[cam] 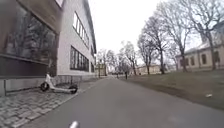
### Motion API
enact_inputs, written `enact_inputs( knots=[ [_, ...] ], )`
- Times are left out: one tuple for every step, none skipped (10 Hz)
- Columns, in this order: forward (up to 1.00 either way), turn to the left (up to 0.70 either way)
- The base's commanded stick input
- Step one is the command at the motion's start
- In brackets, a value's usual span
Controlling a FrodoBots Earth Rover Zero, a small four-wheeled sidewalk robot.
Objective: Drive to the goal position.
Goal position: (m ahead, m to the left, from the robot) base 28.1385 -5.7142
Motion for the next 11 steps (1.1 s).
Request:
enact_inputs(
  knots=[
    [1.00,0.01],
    [1.00,0.01],
    [1.00,0.01],
    [1.00,0.01],
    [1.00,0.01],
    [1.00,0.01],
    [1.00,0.01],
    [1.00,0.01],
    [1.00,0.01],
    [1.00,0.01],
    [1.00,0.01]
  ],
)
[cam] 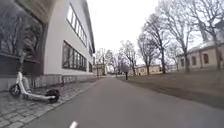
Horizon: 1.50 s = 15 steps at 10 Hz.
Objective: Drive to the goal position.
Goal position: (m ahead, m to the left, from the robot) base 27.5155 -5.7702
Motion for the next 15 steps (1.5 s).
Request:
enact_inputs(
  knots=[
    [1.00,0.01],
    [1.00,0.01],
    [1.00,0.01],
    [1.00,0.01],
    [1.00,0.01],
    [1.00,0.01],
    [1.00,0.01],
    [1.00,0.01],
    [1.00,0.01],
    [1.00,0.01],
    [1.00,0.01],
    [1.00,0.01],
    [1.00,0.01],
    [1.00,0.01],
    [1.00,0.01]
  ],
)
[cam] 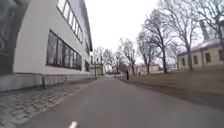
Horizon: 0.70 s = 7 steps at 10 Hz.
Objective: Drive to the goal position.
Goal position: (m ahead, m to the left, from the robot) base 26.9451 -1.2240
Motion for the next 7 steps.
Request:
enact_inputs(
  knots=[
    [1.00,0.01],
    [1.00,0.01],
    [1.00,0.01],
    [1.00,0.01],
    [1.00,0.01],
    [1.00,0.01],
    [1.00,0.01]
  ],
)
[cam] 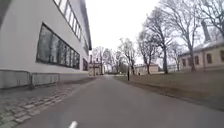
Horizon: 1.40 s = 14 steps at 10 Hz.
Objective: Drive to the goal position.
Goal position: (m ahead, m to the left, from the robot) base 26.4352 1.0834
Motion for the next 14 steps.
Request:
enact_inputs(
  knots=[
    [1.00,0.01],
    [1.00,0.01],
    [1.00,0.01],
    [1.00,0.01],
    [1.00,0.01],
    [1.00,0.01],
    [1.00,0.01],
    [1.00,0.01],
    [1.00,0.01],
    [1.00,0.01],
    [1.00,0.01],
    [1.00,0.01],
    [1.00,0.01],
    [1.00,0.01]
  ],
)
